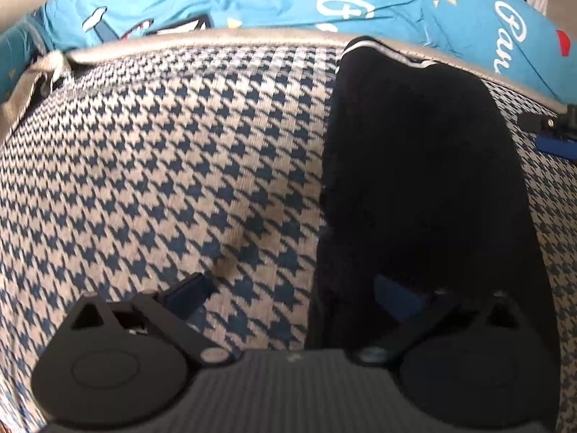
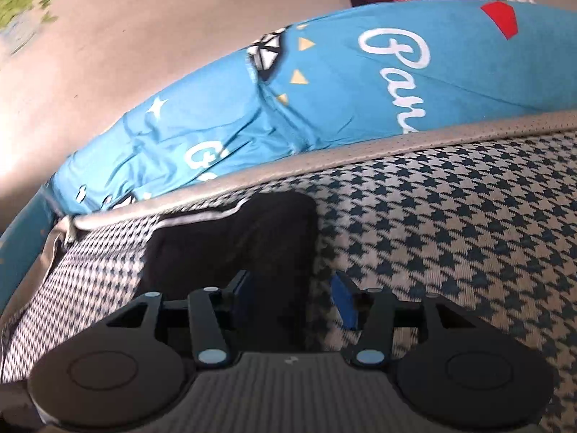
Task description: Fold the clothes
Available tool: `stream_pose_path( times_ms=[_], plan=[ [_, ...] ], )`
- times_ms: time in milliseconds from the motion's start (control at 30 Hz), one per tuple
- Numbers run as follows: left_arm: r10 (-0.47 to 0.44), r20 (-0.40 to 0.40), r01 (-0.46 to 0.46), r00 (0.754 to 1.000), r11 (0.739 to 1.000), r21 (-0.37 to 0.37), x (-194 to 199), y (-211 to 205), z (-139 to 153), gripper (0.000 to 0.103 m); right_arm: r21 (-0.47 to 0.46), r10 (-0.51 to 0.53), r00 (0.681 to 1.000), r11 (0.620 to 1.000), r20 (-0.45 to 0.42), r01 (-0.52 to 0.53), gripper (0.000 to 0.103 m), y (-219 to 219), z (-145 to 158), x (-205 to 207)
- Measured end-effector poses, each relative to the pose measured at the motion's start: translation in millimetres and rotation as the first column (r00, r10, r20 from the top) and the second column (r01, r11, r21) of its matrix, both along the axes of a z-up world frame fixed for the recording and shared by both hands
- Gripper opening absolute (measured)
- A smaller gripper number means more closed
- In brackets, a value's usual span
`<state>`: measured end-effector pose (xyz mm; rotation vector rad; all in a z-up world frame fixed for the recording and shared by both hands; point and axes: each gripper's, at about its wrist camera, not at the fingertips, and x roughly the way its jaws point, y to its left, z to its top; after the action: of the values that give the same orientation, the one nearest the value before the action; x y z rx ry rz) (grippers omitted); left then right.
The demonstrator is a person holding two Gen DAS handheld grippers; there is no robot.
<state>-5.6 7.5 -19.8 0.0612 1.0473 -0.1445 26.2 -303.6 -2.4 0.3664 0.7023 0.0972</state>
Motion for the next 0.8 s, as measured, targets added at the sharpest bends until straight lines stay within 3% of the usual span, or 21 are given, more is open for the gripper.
stream_pose_path(
  times_ms=[367, 800],
  plan=[
    [-0.02, -0.009, 0.02, 1.0, 1.0, -0.008, -0.5, -7.3, 2.0, 0.103, 0.172, -0.06, 0.998, 0.983, -0.025, 0.064, 0.05, -26.1, -25.0, 46.0],
    [-0.029, -0.01, 0.029, 1.0, 0.999, -0.013, -0.9, -5.8, 2.1, 0.103, 0.216, 0.017, 1.0, 0.976, 0.015, -0.02, 0.051, -15.3, -40.1, 68.8]
  ],
)
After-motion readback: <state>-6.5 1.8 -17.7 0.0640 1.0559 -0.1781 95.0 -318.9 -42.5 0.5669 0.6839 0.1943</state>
